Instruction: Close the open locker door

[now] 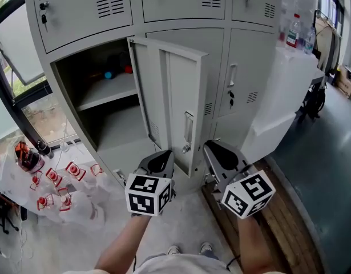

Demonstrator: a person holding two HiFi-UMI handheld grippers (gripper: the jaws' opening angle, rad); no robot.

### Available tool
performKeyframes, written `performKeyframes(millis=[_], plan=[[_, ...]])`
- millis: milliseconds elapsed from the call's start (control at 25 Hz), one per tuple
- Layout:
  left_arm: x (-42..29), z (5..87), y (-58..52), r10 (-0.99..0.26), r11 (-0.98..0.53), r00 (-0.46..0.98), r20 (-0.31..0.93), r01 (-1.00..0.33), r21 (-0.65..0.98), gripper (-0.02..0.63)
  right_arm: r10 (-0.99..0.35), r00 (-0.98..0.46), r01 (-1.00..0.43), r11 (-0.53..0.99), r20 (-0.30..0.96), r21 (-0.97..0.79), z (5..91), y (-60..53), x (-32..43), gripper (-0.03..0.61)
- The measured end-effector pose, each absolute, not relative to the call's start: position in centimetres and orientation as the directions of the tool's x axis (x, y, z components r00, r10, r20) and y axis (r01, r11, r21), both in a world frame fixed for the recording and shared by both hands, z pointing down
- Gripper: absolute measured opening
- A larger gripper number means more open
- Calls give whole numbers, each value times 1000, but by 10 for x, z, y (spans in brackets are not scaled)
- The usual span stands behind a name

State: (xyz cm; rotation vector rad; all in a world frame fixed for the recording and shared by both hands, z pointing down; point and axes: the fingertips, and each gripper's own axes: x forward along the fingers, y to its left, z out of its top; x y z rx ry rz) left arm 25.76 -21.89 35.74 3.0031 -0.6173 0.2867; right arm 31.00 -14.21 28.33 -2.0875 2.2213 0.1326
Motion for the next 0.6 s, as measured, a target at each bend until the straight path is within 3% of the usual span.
performKeyframes(millis=[360, 480, 600], plan=[[260, 349, -233, -563, -816, 806, 183, -577, 30, 6, -936, -325, -945, 327, -136, 2, 279, -152, 315, 14], [257, 351, -231, -610, -781, 770, 188, -624, 26, 6, -905, -400, -915, 404, -143, -1, 278, -153, 315, 61], [252, 352, -229, -653, -744, 733, 191, -668, 20, 6, -873, -463, -884, 467, -151, 8, 277, -155, 313, 63]])
